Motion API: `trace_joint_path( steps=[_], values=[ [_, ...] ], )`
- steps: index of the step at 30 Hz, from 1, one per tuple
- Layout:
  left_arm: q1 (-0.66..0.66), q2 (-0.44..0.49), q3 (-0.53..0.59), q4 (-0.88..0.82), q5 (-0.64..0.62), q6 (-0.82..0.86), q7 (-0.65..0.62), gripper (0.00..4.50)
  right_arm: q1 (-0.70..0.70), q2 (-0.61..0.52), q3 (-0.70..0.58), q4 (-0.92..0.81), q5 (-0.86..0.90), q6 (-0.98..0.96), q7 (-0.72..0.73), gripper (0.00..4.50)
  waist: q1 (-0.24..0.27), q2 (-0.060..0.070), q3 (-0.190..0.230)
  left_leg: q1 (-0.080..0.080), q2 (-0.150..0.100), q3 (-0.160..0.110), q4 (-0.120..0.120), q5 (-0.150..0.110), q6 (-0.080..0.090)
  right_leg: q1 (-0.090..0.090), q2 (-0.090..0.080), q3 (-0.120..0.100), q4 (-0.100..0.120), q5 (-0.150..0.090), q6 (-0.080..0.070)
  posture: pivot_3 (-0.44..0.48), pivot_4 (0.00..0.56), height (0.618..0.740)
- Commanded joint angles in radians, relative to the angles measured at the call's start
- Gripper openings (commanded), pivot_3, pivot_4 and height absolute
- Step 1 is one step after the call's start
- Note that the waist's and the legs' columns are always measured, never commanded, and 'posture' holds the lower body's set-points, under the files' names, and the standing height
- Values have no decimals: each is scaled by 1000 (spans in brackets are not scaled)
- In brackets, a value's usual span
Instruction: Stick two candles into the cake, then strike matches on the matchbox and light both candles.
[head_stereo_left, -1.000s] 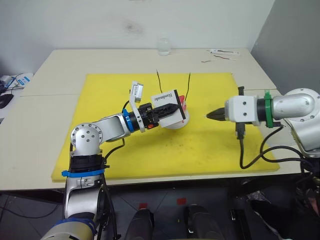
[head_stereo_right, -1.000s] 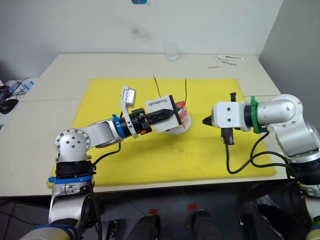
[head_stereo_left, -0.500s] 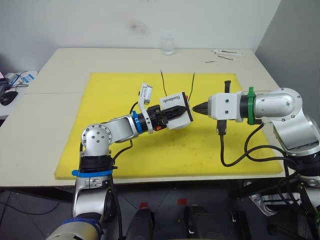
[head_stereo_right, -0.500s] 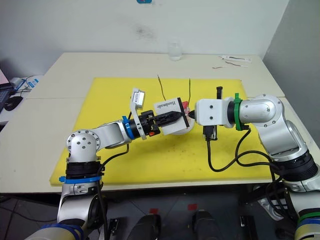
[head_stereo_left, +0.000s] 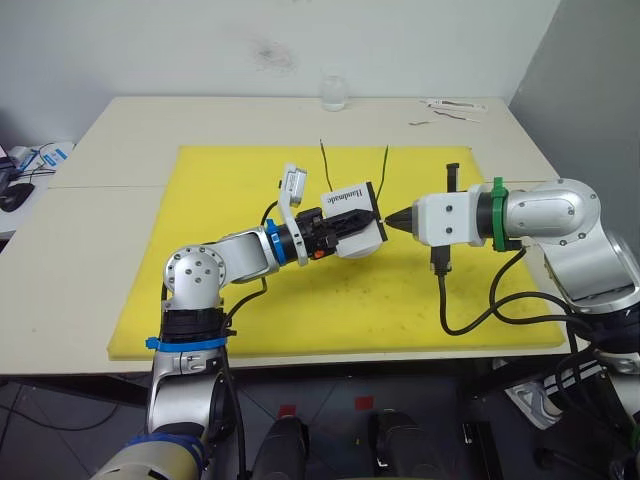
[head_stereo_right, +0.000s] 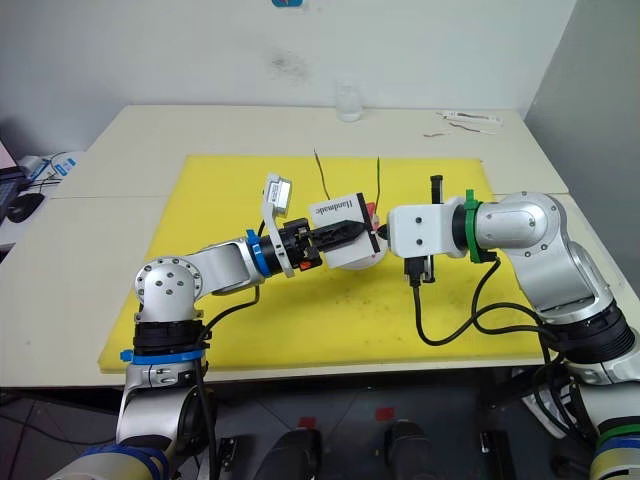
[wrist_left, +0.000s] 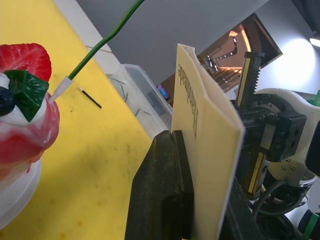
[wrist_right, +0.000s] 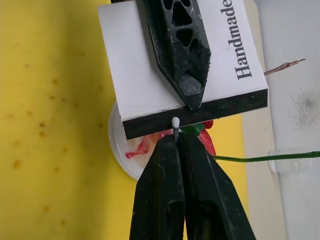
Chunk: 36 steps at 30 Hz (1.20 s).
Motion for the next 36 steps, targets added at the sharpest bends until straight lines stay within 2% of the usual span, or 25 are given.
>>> trace_joint_path(
  steps=[1, 4, 6, 8, 11, 14, 17, 21, 27, 30, 36],
  values=[
    [-29, -15, 13, -23, -17, -15, -10, 0, 1, -6, 29, -5, -20, -44, 25, 19, 0, 0, 0, 0, 0, 0, 0, 0, 0, 0, 0, 0, 0, 0, 0, 0, 150, 740],
    [-45, -31, 28, -10, -30, -21, 1, 0, 13, -21, 59, -5, -40, -86, 61, 19, 0, 0, 0, 0, 0, 0, 0, 0, 0, 0, 0, 0, 0, 0, 0, 0, 150, 740],
    [-122, -63, 96, 47, -110, -37, 47, 0, 68, -118, 94, -48, -19, -128, 198, 19, 13, -1, 1, 0, 0, 0, 0, 0, 0, 0, 0, 0, 0, 0, 0, 0, 150, 740],
    [-185, -76, 159, 95, -175, -48, 98, 0, 111, -216, 54, -78, 42, -141, 290, 19, 19, -4, 2, -1, 0, -3, 1, 0, 0, 1, 0, -3, -1, 0, 0, 0, 150, 740],
    [-201, -66, 192, 103, -221, -38, 144, 0, 119, -273, -31, -73, 106, -120, 306, 19, 11, -2, 2, -1, -2, 1, 1, 0, 0, 0, -2, 0, -1, 0, 1, 0, 150, 740],
    [-153, -54, 164, 50, -225, -11, 153, 0, 106, -264, -73, -52, 122, -90, 266, 19, -4, -2, 2, 2, 0, 2, 0, 0, 0, 2, -1, 1, -1, 0, 1, 0, 150, 740],
    [-74, -17, 122, -19, -215, 25, 141, 0, 69, -217, -96, -25, 121, -46, 212, 19, -6, -2, 2, 3, 2, 1, 0, 0, 0, 2, 1, 0, 0, 0, 0, 0, 150, 740],
    [54, 139, 50, -134, -165, 87, 28, 0, 4, -138, -110, 4, 115, 29, 122, 19, -10, -2, 2, 2, 1, 1, 0, 1, -2, 1, 1, 1, 3, 0, -1, 0, 150, 740],
    [174, 280, 14, -204, -107, 83, -82, 0, -109, 22, -87, 22, 107, 163, -18, 19, -3, -2, 2, 1, 1, 0, 0, 1, -2, 0, 1, 0, 1, 0, -1, 0, 150, 740],
    [223, 291, -3, -224, -64, 46, -108, 0, -184, 158, -38, 63, 60, 223, -133, 19, -3, -2, 2, 1, 1, 0, 0, 1, -2, 0, 0, 0, 1, 0, -1, 0, 150, 740],
    [234, 252, -12, -235, -39, 7, -103, 0, -246, 295, 11, 159, -5, 275, -250, 19, 6, -2, 2, 0, 1, -2, 0, 1, -2, 0, 0, -1, 1, 0, -2, 0, 150, 740]
  ],
)
